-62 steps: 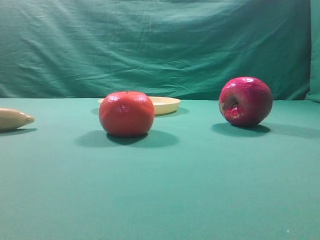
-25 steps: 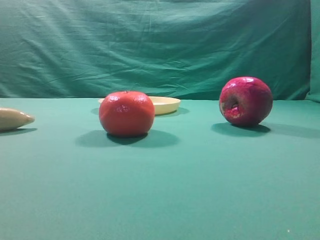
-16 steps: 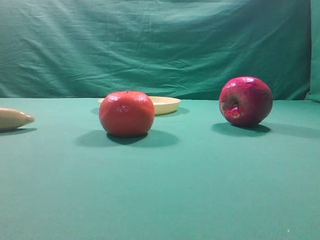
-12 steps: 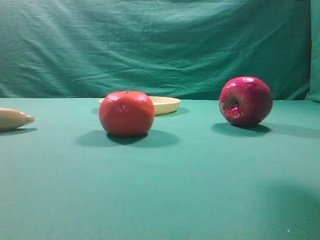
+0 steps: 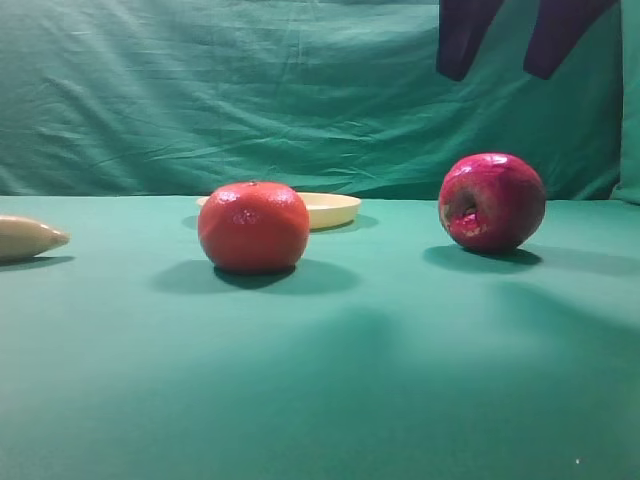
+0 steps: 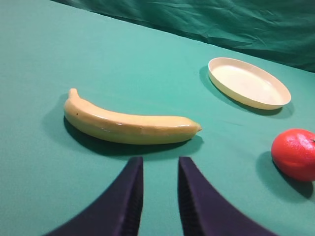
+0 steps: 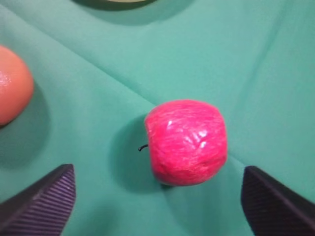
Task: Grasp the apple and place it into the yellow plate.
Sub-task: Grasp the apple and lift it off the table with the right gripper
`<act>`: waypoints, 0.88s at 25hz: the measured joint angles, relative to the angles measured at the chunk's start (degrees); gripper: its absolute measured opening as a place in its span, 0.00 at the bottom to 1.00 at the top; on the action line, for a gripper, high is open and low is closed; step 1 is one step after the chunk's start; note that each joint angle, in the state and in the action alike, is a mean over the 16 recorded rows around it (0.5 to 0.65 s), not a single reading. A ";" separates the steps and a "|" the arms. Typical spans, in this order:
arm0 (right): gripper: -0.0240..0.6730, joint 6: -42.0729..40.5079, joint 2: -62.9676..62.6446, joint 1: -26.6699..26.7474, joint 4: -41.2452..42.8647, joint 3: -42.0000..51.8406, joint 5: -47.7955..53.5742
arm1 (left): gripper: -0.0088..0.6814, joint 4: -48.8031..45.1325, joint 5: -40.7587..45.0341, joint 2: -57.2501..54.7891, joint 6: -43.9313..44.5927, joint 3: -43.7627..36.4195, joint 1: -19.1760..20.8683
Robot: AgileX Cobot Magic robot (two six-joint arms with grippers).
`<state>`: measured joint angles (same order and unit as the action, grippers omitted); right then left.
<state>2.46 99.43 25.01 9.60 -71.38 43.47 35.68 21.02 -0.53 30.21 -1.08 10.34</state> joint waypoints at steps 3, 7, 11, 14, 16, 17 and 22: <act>0.91 1.22 2.58 -0.13 1.07 -0.04 -1.07 | 0.24 0.00 0.00 0.00 0.00 0.00 0.00; 0.85 1.96 5.55 -0.30 1.61 -0.40 -2.39 | 0.24 0.00 0.00 0.00 0.00 0.00 0.00; 0.77 2.12 7.54 -0.36 1.15 -2.27 -2.89 | 0.24 0.00 0.00 0.00 0.00 0.00 0.00; 0.72 2.03 8.32 -0.33 -0.25 -5.16 -3.12 | 0.24 0.00 0.00 0.00 0.00 0.00 0.00; 0.69 1.54 8.68 -0.15 -1.54 -7.64 -3.63 | 0.24 0.00 0.00 0.00 0.00 0.00 0.00; 0.68 1.17 8.86 0.02 -2.23 -9.02 -4.08 | 0.24 0.00 0.00 0.00 0.00 0.00 0.00; 0.67 -1.30 10.74 1.56 -5.80 -16.58 -8.34 | 0.24 0.00 0.00 0.00 0.00 0.00 0.00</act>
<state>1.17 110.17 26.57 3.80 -87.96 35.12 35.68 21.02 -0.53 30.21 -1.08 10.34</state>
